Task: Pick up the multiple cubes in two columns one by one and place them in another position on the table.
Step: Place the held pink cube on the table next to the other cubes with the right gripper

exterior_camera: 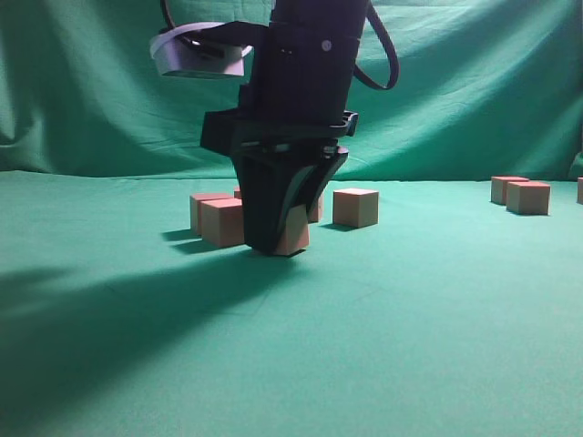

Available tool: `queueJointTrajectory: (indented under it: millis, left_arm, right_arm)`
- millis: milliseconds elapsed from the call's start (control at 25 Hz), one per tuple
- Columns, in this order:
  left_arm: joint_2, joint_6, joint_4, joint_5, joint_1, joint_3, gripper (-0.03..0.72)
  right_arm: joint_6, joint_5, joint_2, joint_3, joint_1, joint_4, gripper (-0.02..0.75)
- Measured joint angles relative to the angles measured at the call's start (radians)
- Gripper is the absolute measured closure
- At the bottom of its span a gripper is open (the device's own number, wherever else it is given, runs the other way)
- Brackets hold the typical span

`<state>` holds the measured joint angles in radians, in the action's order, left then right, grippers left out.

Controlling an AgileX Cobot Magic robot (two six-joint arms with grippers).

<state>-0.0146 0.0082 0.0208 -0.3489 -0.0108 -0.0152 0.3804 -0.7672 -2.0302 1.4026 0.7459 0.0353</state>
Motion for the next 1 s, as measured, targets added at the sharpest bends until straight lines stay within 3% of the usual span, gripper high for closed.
queueJointTrajectory:
  millis: [400,480,520,800,960,1000]
  left_arm:
    - [0.0,0.0,0.0,0.0,0.0,0.0,0.688]
    - [0.0,0.0,0.0,0.0,0.0,0.0,0.688]
    - [0.0,0.0,0.0,0.0,0.0,0.0,0.688]
    - [0.0,0.0,0.0,0.0,0.0,0.0,0.688]
    - [0.0,0.0,0.0,0.0,0.0,0.0,0.688]
    - [0.0,0.0,0.0,0.0,0.0,0.0,0.688]
  right_arm:
    - [0.0,0.001,-0.009,0.002,0.0,0.0,0.471]
    - [0.0,0.005,-0.009,0.002,0.0,0.0,0.403]
    - [0.0,0.007,-0.009,0.003,0.0,0.0,0.415]
    - [-0.001,0.011,-0.009,0.007,0.0,0.005,0.149]
    - [-0.001,-0.015,-0.009,0.012,0.0,0.01,0.144]
    - [-0.001,-0.031,-0.009,0.018,0.0,0.01,0.104]
